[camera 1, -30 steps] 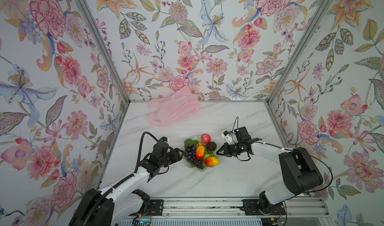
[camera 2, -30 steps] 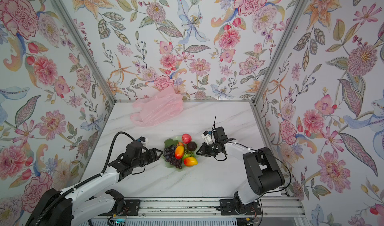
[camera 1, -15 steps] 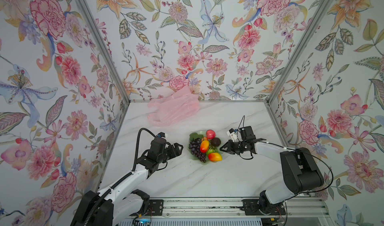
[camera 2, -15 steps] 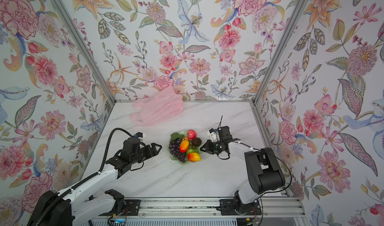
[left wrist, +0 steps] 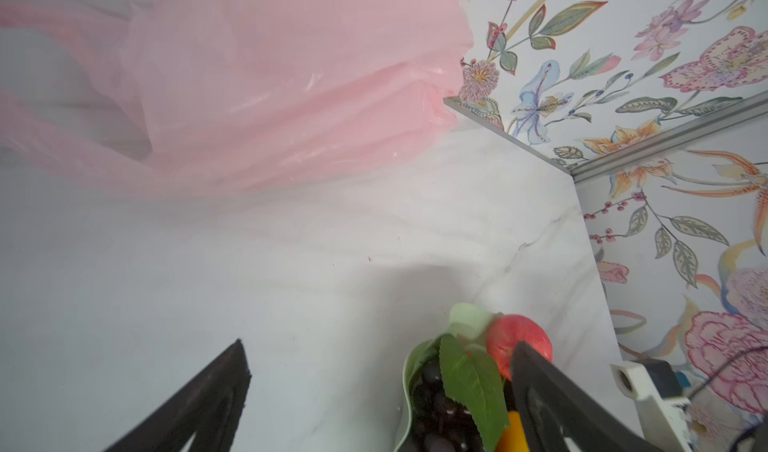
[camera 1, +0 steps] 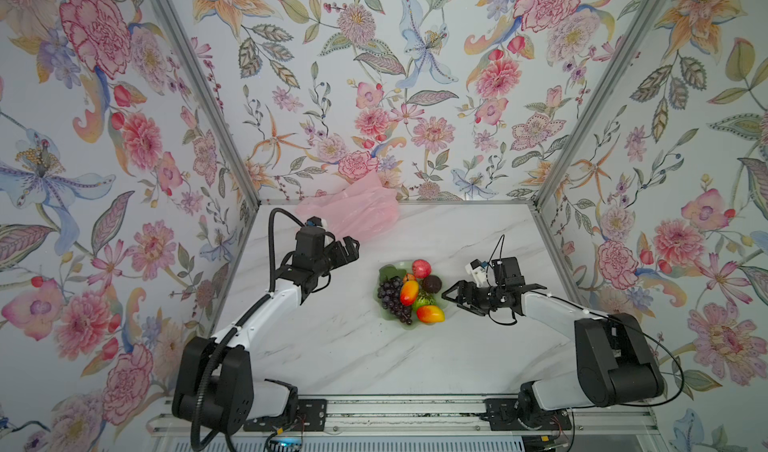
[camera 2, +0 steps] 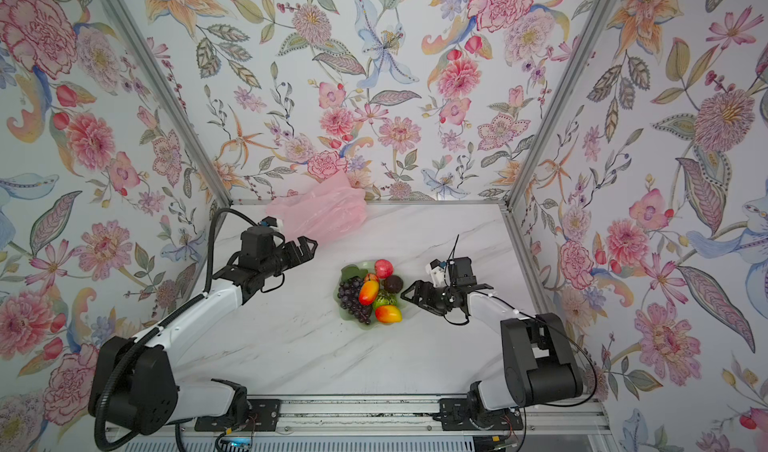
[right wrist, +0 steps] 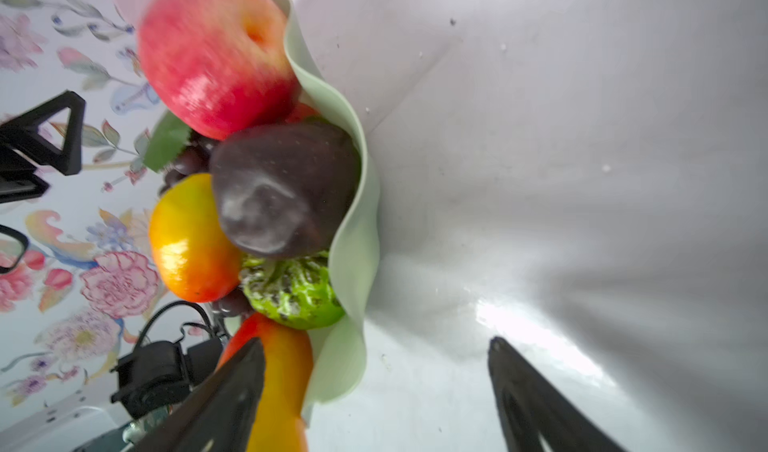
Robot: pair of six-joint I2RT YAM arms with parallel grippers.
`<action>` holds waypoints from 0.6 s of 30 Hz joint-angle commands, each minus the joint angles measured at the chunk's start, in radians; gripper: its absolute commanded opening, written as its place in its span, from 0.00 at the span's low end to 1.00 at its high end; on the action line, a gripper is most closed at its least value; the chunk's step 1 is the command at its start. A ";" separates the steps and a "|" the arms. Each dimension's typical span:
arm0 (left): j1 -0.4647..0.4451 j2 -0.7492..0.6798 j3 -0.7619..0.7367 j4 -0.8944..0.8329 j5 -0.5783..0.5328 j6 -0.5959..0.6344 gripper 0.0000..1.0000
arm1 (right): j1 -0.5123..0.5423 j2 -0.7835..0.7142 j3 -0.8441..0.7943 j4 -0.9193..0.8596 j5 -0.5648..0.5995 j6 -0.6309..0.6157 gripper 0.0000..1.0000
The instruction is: Place the fruits into the plastic bag
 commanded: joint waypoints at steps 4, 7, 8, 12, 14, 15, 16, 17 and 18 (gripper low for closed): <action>0.092 0.259 0.256 -0.065 -0.064 0.060 0.99 | -0.049 -0.196 -0.009 -0.103 0.013 0.008 0.99; 0.115 0.387 0.386 -0.137 -0.107 0.110 0.99 | -0.059 -0.291 0.001 -0.140 0.030 0.041 0.99; 0.119 0.420 0.427 -0.169 -0.128 0.121 0.99 | -0.061 -0.316 0.003 -0.151 0.034 0.053 0.99; 0.156 0.469 0.497 -0.194 -0.174 0.095 0.99 | -0.061 -0.419 0.006 -0.204 0.051 0.086 0.99; 0.187 0.475 0.510 -0.206 -0.201 0.064 1.00 | -0.061 -0.455 0.003 -0.235 0.066 0.092 0.99; 0.207 0.484 0.515 -0.219 -0.209 0.043 0.99 | -0.061 -0.470 0.000 -0.250 0.077 0.095 0.99; 0.228 0.496 0.517 -0.221 -0.203 0.020 1.00 | -0.061 -0.486 -0.004 -0.259 0.087 0.096 0.99; 0.245 0.506 0.512 -0.215 -0.193 0.001 0.99 | -0.061 -0.497 -0.007 -0.266 0.094 0.096 0.99; 0.261 0.517 0.506 -0.198 -0.176 -0.017 0.99 | -0.061 -0.506 -0.010 -0.270 0.099 0.099 0.99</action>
